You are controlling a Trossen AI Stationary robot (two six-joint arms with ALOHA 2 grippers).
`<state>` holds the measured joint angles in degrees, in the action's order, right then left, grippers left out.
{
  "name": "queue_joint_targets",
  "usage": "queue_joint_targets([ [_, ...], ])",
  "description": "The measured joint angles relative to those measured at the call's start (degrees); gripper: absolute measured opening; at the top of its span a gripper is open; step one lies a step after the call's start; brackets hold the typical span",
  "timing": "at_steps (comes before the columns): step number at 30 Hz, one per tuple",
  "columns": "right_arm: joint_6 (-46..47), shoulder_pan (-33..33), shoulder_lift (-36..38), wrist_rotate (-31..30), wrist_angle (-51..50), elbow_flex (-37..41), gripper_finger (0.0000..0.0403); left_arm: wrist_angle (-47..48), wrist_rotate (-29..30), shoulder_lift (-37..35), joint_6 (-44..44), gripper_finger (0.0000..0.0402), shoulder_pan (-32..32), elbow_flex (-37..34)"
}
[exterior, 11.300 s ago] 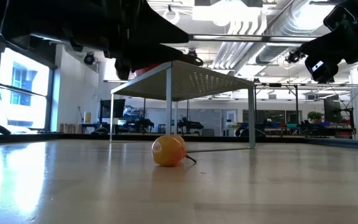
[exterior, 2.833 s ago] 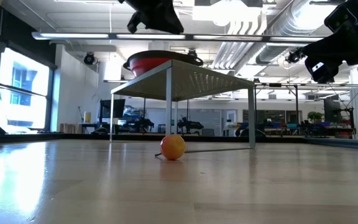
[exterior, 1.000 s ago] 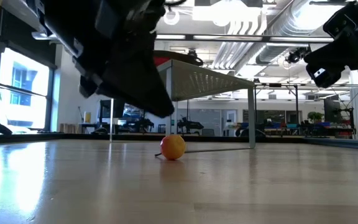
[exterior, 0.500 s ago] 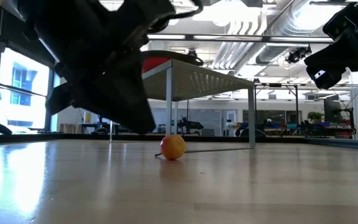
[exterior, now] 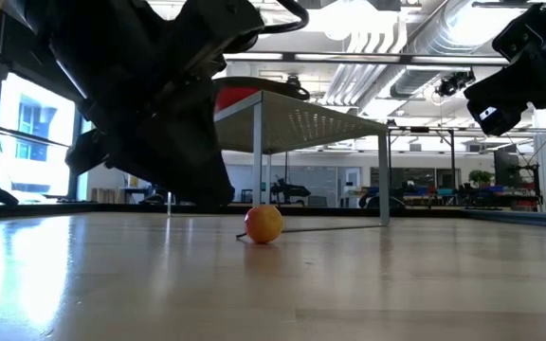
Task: Pick & Place Fruit
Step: Put the orange pear into the red strainer on the shelf
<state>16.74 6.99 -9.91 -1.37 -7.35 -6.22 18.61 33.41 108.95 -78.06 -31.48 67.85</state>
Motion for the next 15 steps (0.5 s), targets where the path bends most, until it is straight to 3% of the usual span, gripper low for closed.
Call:
queue_joint_targets([
  [12, -0.01, -0.01, 0.0, 0.0, 0.02, 0.0, 0.0002, -0.02, -1.9, 0.0, 1.89, 0.0215, 0.0, 0.0],
  [15, -0.01, -0.01, 0.0, 0.0, 0.02, 0.0, 0.0002, -0.44, -5.36, 0.0, 4.28, 0.0246, 0.0, 0.0],
])
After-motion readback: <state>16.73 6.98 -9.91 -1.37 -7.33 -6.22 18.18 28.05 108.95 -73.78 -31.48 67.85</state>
